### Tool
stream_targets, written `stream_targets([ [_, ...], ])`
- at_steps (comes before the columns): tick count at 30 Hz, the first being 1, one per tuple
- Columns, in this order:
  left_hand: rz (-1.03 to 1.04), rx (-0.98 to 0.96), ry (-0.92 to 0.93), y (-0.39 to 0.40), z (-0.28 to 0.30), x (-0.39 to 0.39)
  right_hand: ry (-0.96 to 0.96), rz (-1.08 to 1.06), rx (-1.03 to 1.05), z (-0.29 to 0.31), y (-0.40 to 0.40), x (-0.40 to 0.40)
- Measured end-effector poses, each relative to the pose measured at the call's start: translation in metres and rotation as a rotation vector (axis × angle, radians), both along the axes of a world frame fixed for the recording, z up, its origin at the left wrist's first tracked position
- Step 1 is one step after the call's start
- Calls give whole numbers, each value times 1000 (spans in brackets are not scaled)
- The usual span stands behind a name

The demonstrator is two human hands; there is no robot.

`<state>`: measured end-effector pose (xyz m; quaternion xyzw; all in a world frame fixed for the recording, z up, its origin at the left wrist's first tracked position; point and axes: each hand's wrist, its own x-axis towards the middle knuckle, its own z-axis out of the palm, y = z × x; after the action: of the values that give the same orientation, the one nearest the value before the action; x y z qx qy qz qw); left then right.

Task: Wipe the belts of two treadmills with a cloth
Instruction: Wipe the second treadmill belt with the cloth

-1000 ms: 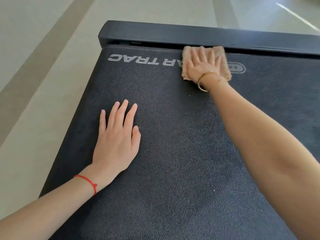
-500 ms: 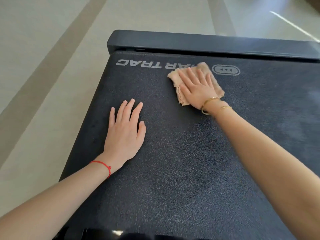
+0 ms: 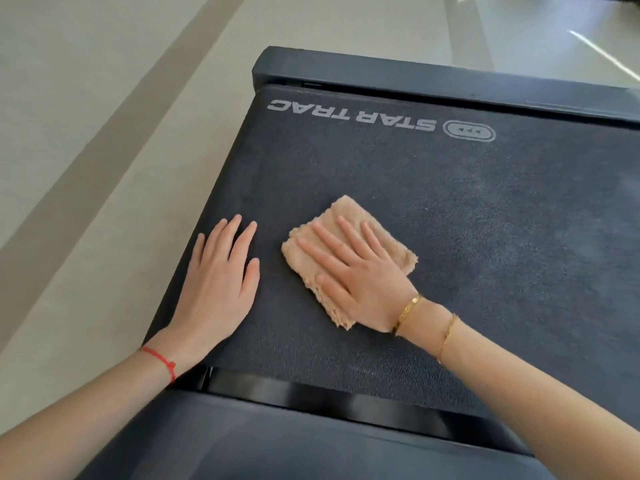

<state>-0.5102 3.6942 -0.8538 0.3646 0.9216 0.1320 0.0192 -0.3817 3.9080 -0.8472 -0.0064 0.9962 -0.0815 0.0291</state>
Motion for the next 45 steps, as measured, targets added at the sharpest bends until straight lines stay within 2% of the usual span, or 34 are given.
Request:
stream_targets([
  [3,58,-19,-12,-37,1,15,-4,-19,-13,1,7,-29],
  [7,144,-13,-36,-67,4,30,-47,-140,-7,3,3,-105],
  [9,186,11,-56,-75,4,35,-60,-133,3,5,-13,-134],
  [12,232,53,-78,-81,4,40,-37,38,52,3,-50,-133],
  [15,246,79,-97,-82,3,43,4,258,37,0,-76,-95],
  [18,253,93,-103,-81,2,43,6,343,28,-4,-70,-78],
  [20,253,99,-94,-80,2,43,-6,300,27,-4,-56,-94],
  [26,270,101,-96,-78,3,44,-36,-20,44,6,-43,-173],
  [28,269,113,-102,-78,3,44,-26,32,64,5,-55,-160],
  [32,258,123,-117,-79,3,44,7,243,46,1,-88,-75],
  [35,258,134,-126,-79,3,44,2,266,11,0,-93,-27],
  [38,253,132,-127,-79,5,44,-11,207,19,2,-67,-31],
  [43,232,108,-115,-74,8,43,-48,-100,70,7,-26,-69],
  [45,207,104,-108,-72,8,41,-39,-114,82,6,-32,-63],
])
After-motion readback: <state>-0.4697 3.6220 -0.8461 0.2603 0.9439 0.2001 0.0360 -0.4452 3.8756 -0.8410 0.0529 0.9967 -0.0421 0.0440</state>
